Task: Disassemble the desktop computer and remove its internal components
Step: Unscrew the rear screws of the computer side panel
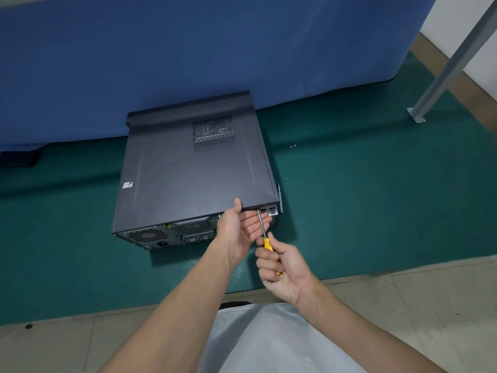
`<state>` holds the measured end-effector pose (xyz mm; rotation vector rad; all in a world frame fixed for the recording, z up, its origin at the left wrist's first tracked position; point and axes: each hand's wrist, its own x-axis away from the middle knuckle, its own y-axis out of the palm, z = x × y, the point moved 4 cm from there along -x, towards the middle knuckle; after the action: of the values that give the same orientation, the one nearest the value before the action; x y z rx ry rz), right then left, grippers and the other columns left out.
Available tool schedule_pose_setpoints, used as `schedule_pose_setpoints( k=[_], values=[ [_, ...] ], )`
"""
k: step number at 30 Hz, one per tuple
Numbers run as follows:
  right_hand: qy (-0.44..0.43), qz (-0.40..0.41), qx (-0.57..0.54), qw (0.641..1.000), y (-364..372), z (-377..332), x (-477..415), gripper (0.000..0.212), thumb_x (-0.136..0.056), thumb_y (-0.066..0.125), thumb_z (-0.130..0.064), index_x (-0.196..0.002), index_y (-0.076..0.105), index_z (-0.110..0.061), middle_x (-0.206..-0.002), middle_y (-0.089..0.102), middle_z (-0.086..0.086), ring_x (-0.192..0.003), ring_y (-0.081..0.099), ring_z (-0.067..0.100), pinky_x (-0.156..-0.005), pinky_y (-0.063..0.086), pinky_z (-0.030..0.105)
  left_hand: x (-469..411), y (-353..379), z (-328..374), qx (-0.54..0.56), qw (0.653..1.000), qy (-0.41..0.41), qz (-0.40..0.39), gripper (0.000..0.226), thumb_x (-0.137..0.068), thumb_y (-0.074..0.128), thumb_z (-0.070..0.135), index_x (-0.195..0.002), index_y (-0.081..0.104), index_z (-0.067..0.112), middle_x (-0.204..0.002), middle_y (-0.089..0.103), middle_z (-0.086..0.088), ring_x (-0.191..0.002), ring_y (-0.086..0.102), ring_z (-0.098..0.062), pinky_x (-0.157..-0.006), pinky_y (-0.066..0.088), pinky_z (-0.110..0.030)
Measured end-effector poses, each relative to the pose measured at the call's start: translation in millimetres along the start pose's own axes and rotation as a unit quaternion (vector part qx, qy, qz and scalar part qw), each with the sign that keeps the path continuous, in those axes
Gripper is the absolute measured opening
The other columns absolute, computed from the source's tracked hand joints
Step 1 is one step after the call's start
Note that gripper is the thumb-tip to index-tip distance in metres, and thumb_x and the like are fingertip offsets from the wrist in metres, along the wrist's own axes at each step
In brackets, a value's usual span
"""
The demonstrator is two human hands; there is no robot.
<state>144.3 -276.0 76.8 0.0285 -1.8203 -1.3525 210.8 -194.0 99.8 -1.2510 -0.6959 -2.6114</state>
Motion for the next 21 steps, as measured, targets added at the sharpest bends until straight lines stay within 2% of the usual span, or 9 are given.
schedule_pose_setpoints(
  k=[8, 9, 10, 12, 13, 14, 16, 18, 21],
  values=[
    [-0.130, 0.172, 0.196, 0.957, 11.2, 1.2, -1.5, 0.035, -0.103, 0.038, -0.035, -0.077, 0.042, -0.013, -0.048, 0.026, -0.005, -0.035, 0.017, 0.006, -0.033, 0.013, 0.013, -2.1, -0.3, 1.3, -0.008, 1.000, -0.006, 0.001, 0.055, -0.103, 0.037, 0.042, -0.101, 0.058, -0.009, -0.090, 0.072, -0.024, -0.081, 0.073, -0.031, -0.066, 0.059, -0.034],
    [-0.149, 0.200, 0.268, 0.931, 12.5, 0.6, -0.5, 0.035, -0.103, 0.036, -0.035, -0.076, 0.041, -0.014, -0.051, 0.029, -0.004, -0.037, 0.021, 0.008, -0.034, 0.017, 0.016, -2.2, -0.4, 1.4, -0.011, 1.000, -0.005, 0.002, 0.055, -0.103, 0.037, 0.042, -0.101, 0.058, -0.009, -0.090, 0.072, -0.024, -0.081, 0.073, -0.031, -0.067, 0.059, -0.034],
    [-0.169, 0.235, 0.381, 0.878, 13.8, -1.4, 1.5, 0.036, -0.103, 0.034, -0.034, -0.074, 0.041, -0.015, -0.056, 0.035, -0.001, -0.042, 0.028, 0.012, -0.037, 0.022, 0.020, -2.6, 0.0, 1.1, -0.013, 1.000, -0.005, 0.002, 0.055, -0.103, 0.036, 0.042, -0.101, 0.058, -0.009, -0.090, 0.072, -0.024, -0.080, 0.073, -0.031, -0.068, 0.059, -0.035],
    [-0.201, 0.295, 0.595, 0.720, 15.6, -4.3, 4.7, 0.034, -0.104, 0.029, -0.031, -0.075, 0.040, -0.017, -0.075, 0.051, 0.006, -0.057, 0.039, 0.016, -0.047, 0.029, 0.028, -3.4, 0.8, 0.2, -0.016, 1.000, -0.008, 0.001, 0.056, -0.104, 0.035, 0.042, -0.100, 0.058, -0.008, -0.090, 0.072, -0.024, -0.079, 0.073, -0.031, -0.068, 0.058, -0.035],
    [-0.212, 0.308, 0.649, 0.663, 17.0, -4.2, 4.8, 0.030, -0.103, 0.028, -0.028, -0.078, 0.041, -0.017, -0.086, 0.055, 0.009, -0.061, 0.038, 0.015, -0.050, 0.027, 0.029, -3.6, 1.2, -0.2, -0.016, 1.000, -0.009, 0.001, 0.056, -0.104, 0.035, 0.042, -0.100, 0.058, -0.008, -0.089, 0.072, -0.024, -0.079, 0.073, -0.030, -0.067, 0.058, -0.035],
    [-0.218, 0.314, 0.676, 0.630, 18.8, -4.5, 5.2, 0.027, -0.103, 0.028, -0.026, -0.082, 0.042, -0.016, -0.092, 0.057, 0.011, -0.063, 0.037, 0.013, -0.051, 0.026, 0.029, -3.6, 1.6, -0.6, -0.015, 1.000, -0.009, 0.000, 0.055, -0.104, 0.036, 0.042, -0.100, 0.058, -0.008, -0.089, 0.072, -0.023, -0.078, 0.073, -0.030, -0.067, 0.059, -0.035],
    [-0.218, 0.319, 0.692, 0.610, 19.2, -6.9, 4.9, 0.025, -0.103, 0.028, -0.027, -0.086, 0.044, -0.015, -0.097, 0.059, 0.011, -0.065, 0.037, 0.015, -0.054, 0.026, 0.031, -2.6, 2.2, -1.3, -0.015, 1.000, -0.002, -0.003, 0.045, -0.102, 0.046, 0.034, -0.101, 0.058, -0.009, -0.088, 0.073, -0.022, -0.077, 0.073, -0.029, -0.065, 0.059, -0.033],
    [-0.222, 0.302, 0.661, 0.650, 16.2, -9.5, 4.6, 0.030, -0.103, 0.031, -0.034, -0.083, 0.045, -0.015, -0.088, 0.058, 0.008, -0.068, 0.042, 0.018, -0.057, 0.031, 0.031, -2.3, 2.2, -2.2, -0.030, 0.999, 0.018, -0.003, 0.030, -0.094, 0.061, 0.014, -0.105, 0.059, -0.014, -0.086, 0.072, -0.022, -0.073, 0.073, -0.027, -0.063, 0.060, -0.031],
    [-0.184, 0.224, 0.426, 0.857, 9.5, -10.7, 5.0, 0.030, -0.101, 0.044, -0.037, -0.084, 0.044, -0.012, -0.063, 0.045, 0.004, -0.045, 0.036, 0.013, -0.042, 0.028, 0.024, -2.0, 4.0, -5.1, -0.053, 0.997, 0.051, 0.013, 0.025, -0.082, 0.064, -0.015, -0.107, 0.058, -0.015, -0.077, 0.070, -0.020, -0.067, 0.071, -0.024, -0.067, 0.059, -0.029]
  ],
)
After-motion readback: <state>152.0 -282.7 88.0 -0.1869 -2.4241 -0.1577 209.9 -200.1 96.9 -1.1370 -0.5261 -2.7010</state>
